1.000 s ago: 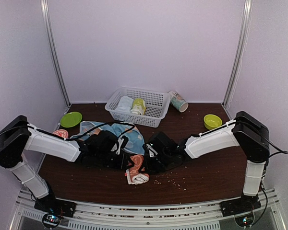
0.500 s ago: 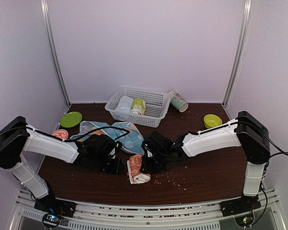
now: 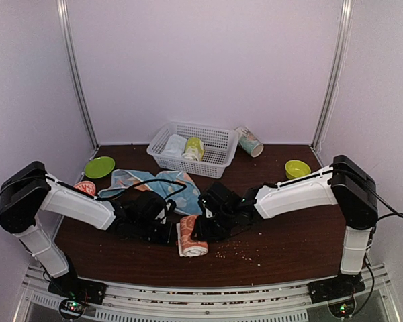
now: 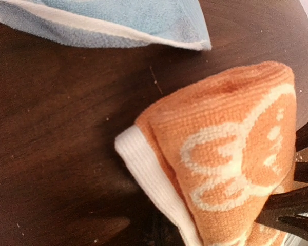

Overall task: Roll the towels
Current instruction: Pick up the towel from the center of the board.

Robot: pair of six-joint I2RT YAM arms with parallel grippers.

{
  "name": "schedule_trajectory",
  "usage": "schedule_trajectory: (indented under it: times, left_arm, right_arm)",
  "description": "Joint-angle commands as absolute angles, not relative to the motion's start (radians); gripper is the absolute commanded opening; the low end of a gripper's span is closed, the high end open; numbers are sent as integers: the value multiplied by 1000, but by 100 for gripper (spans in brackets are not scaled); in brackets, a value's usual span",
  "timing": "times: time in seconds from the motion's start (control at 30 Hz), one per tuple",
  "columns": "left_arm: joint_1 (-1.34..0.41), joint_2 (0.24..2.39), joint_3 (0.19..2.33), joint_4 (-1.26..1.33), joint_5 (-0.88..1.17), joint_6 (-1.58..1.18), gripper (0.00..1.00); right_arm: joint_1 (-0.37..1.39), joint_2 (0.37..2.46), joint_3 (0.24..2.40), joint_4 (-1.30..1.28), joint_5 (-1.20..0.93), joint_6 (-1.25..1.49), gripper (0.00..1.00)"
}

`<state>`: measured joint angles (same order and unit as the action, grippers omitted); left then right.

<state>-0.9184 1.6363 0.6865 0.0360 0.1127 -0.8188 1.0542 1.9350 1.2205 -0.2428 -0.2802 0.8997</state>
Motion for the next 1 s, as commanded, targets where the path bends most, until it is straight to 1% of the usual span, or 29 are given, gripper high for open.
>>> schedule_trajectory:
  times: [0.0,0.1,0.23,0.6,0.73,0.87,0.97]
  left_arm:
    - [-927,1651,691,72,132,-809,0]
    - [-928,1654,689,79,135,-809,0]
    - [-930,1656,684,85,134,-809,0]
    - [-933,1660,670,91,134,-812,0]
    - [-933,1666,666,98,136,-812,0]
    - [-934,1674,666,106,141,-812,0]
    - [-934,1680,668,112,145,-811,0]
  right_arm:
    - [1058,1922,1215,-174,-304,946,47]
    - [1057,1926,1213,-158,-316,959,52]
    - [1057,1936,1215,-135,-327,981,55]
    - [1056,2021,1259,-180,-320,1006,58]
    - [1055,2032,1254,-155,-333,1023,62]
    - [1057,2043,1264,-135,-347,1032,63]
    - [1060,2063,1274,-112,-374,1042,58]
